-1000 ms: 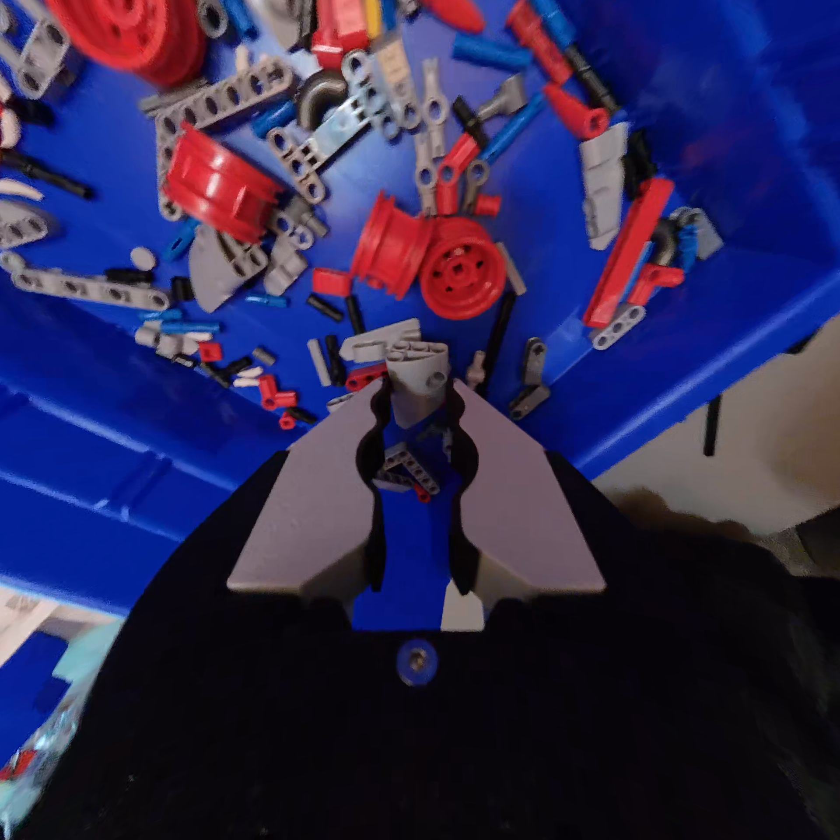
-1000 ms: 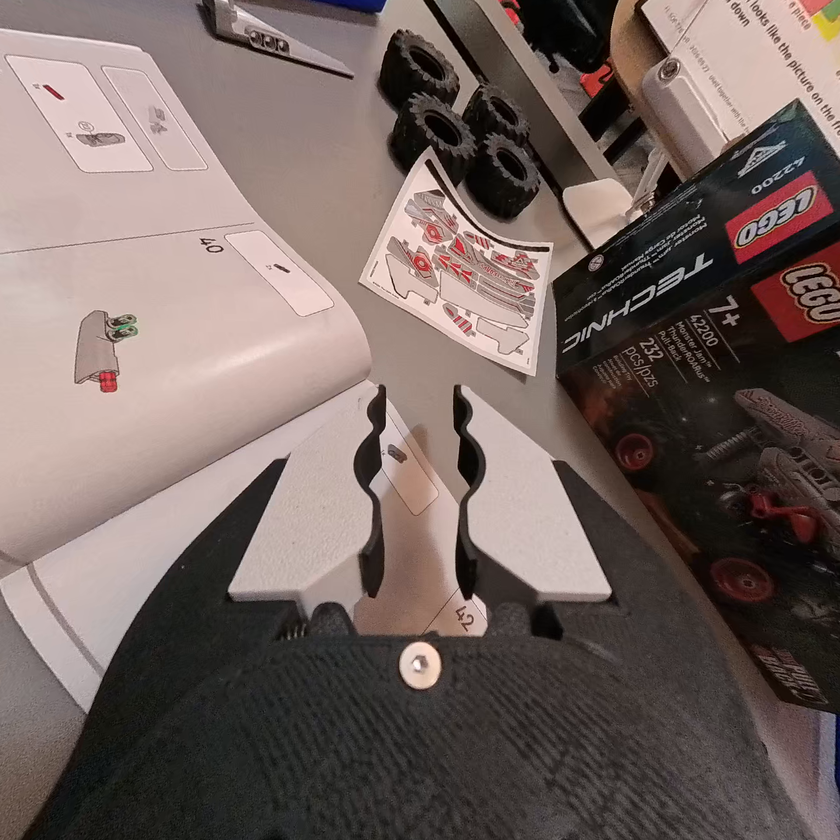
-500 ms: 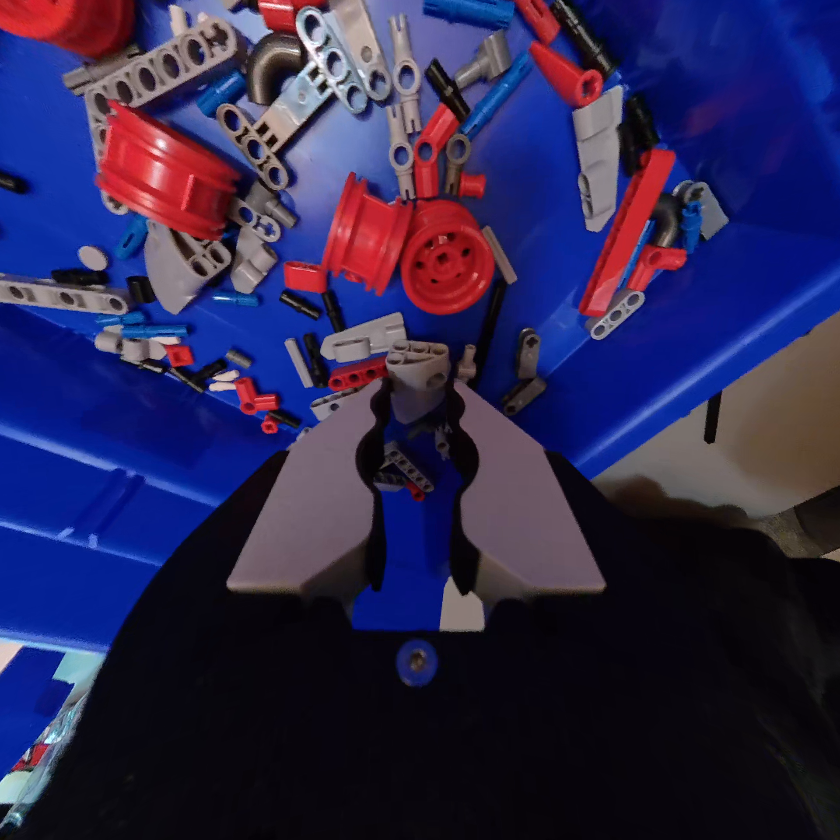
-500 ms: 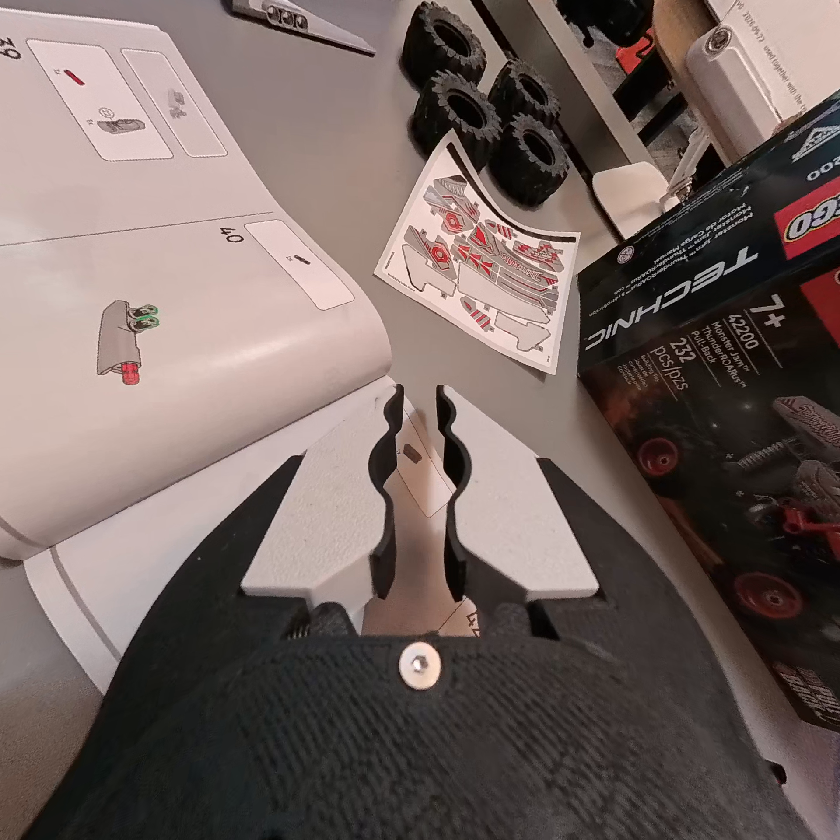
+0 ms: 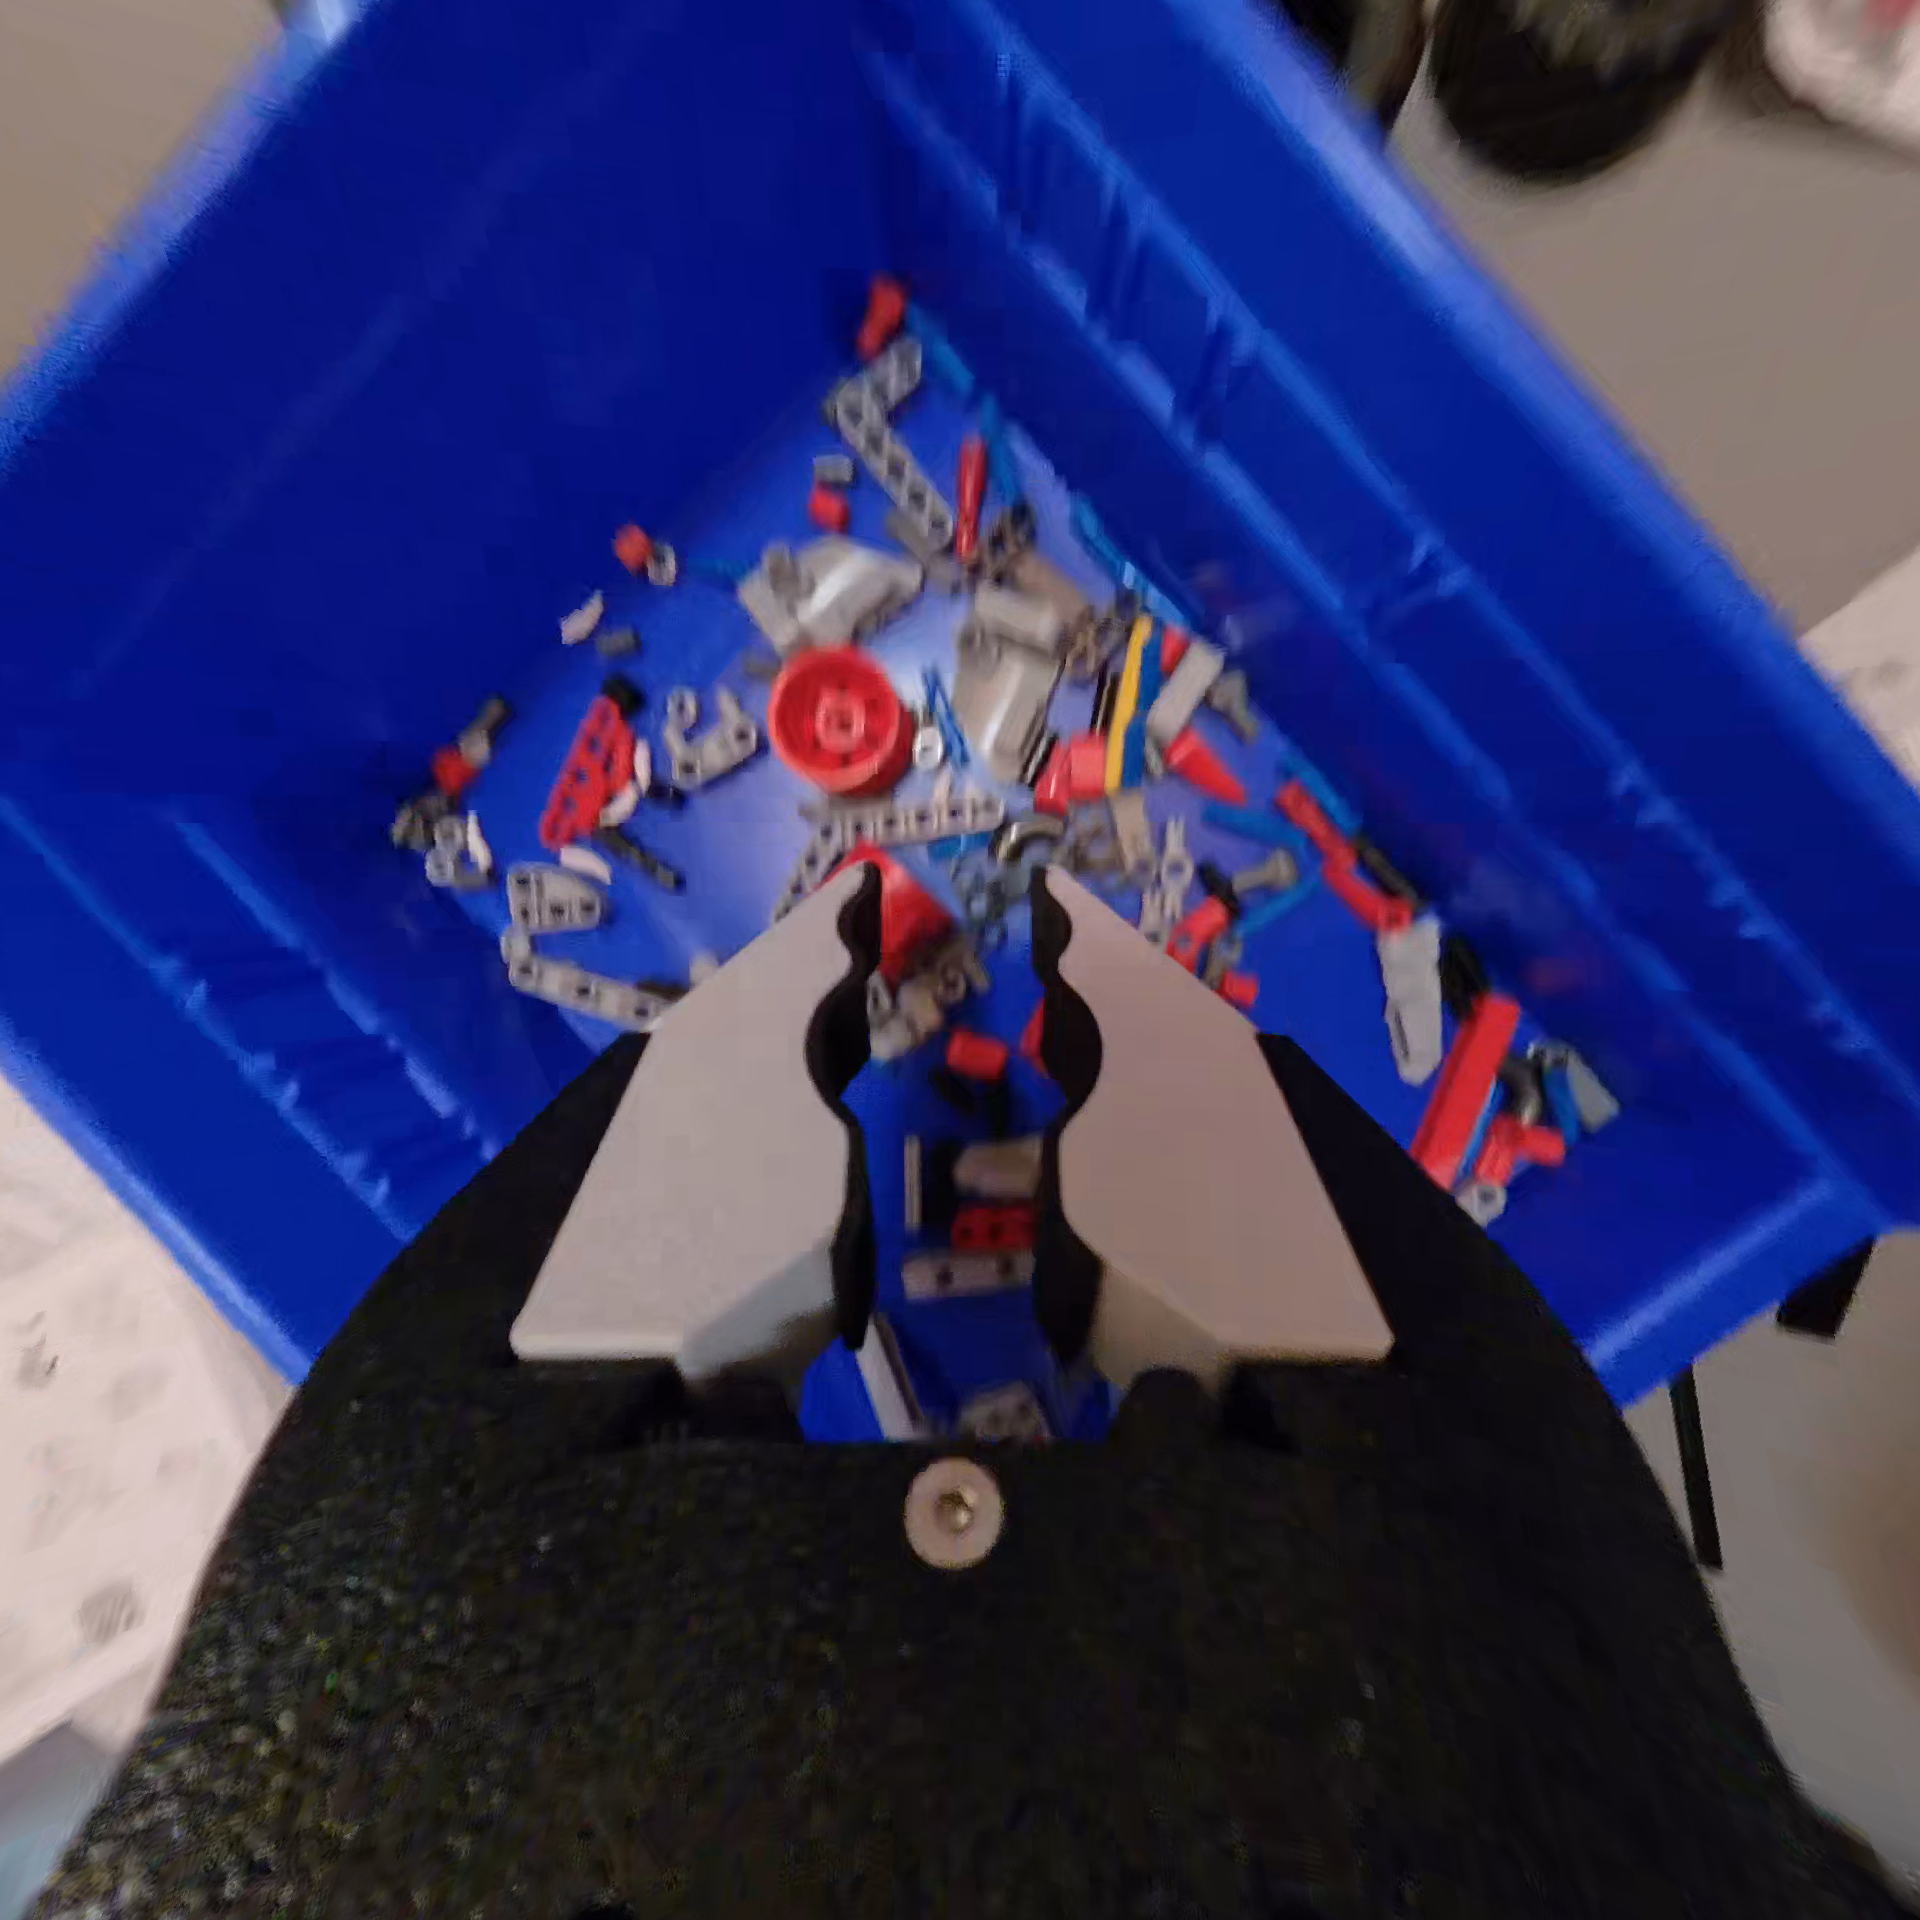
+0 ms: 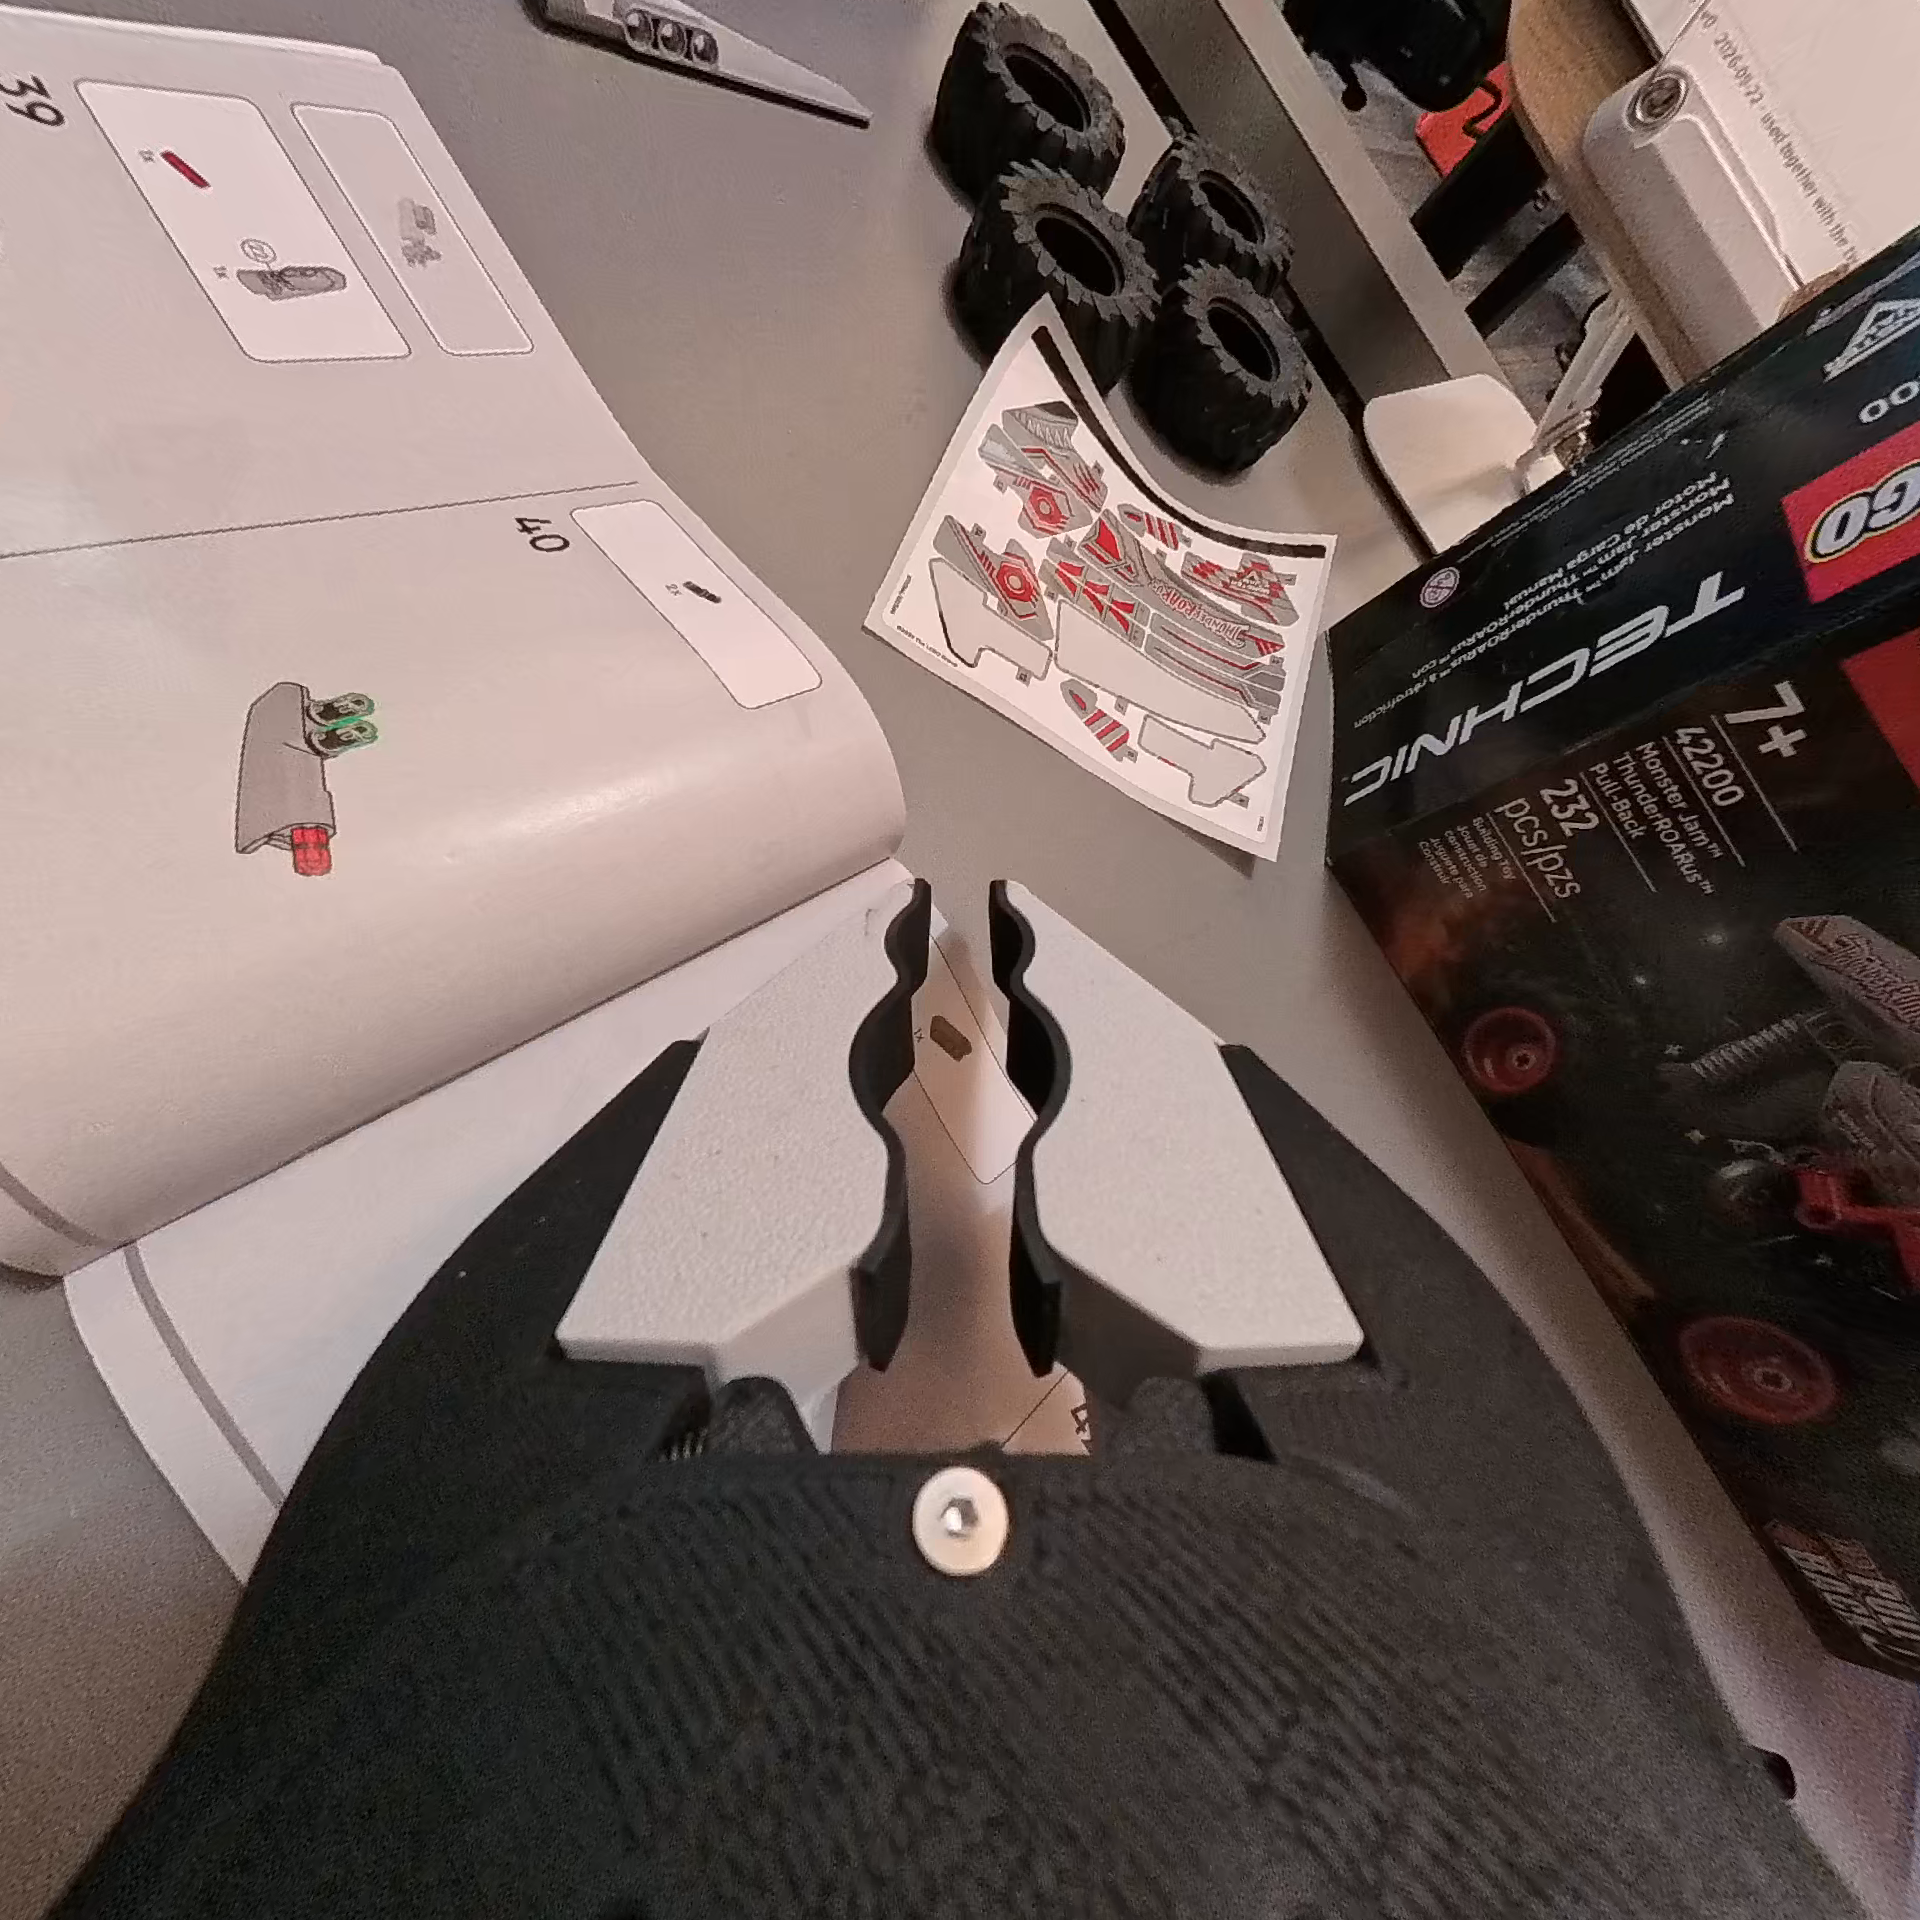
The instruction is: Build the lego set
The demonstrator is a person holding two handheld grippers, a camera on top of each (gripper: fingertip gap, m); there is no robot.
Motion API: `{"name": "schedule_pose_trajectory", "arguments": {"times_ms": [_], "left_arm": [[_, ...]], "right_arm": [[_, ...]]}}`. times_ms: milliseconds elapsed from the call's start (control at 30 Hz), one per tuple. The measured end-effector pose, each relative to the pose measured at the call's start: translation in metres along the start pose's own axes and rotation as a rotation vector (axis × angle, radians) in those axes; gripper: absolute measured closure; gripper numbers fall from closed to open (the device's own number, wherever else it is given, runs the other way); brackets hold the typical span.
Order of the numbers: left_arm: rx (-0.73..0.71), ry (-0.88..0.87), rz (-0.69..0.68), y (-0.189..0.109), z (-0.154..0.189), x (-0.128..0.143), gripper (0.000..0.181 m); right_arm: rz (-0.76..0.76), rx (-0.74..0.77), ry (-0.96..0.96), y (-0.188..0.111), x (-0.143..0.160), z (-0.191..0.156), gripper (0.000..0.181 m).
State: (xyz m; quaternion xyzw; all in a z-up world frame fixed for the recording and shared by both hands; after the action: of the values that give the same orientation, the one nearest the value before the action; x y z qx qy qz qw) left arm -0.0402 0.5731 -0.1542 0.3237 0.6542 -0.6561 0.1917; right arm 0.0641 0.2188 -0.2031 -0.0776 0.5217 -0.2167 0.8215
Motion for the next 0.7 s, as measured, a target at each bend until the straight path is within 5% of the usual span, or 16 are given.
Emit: {"name": "schedule_pose_trajectory", "arguments": {"times_ms": [33, 133, 533, 700], "left_arm": [[0.015, -0.005, 0.055, 0.004, 0.001, -0.007, 0.157], [0.029, 0.019, 0.127, 0.016, 0.001, -0.015, 0.165], [0.038, 0.157, 0.005, 0.061, 0.010, 0.005, 0.170], [0.090, 0.296, -0.004, 0.058, 0.016, 0.007, 0.175]], "right_arm": [[0.000, 0.000, -0.001, 0.000, 0.000, 0.000, 0.172], [0.000, 0.000, -0.001, 0.000, 0.000, 0.000, 0.172], [-0.001, -0.006, 0.002, 0.000, 0.000, 0.000, 0.173], [-0.001, -0.008, 0.007, 0.000, 0.000, 0.000, 0.173]]}}
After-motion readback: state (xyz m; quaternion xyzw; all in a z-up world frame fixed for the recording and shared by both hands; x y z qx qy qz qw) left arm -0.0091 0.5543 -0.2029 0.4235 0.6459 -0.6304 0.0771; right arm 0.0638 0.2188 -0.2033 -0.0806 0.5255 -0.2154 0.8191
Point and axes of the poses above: each gripper's, where its closed fingertips meet, y out along the fingers, x out of its underside, z = x × y across the jaws, the point moved 3 cm from there along -y, back along the fingers, and after that the axes turned 15 degrees about z, right-handed, at the moved point
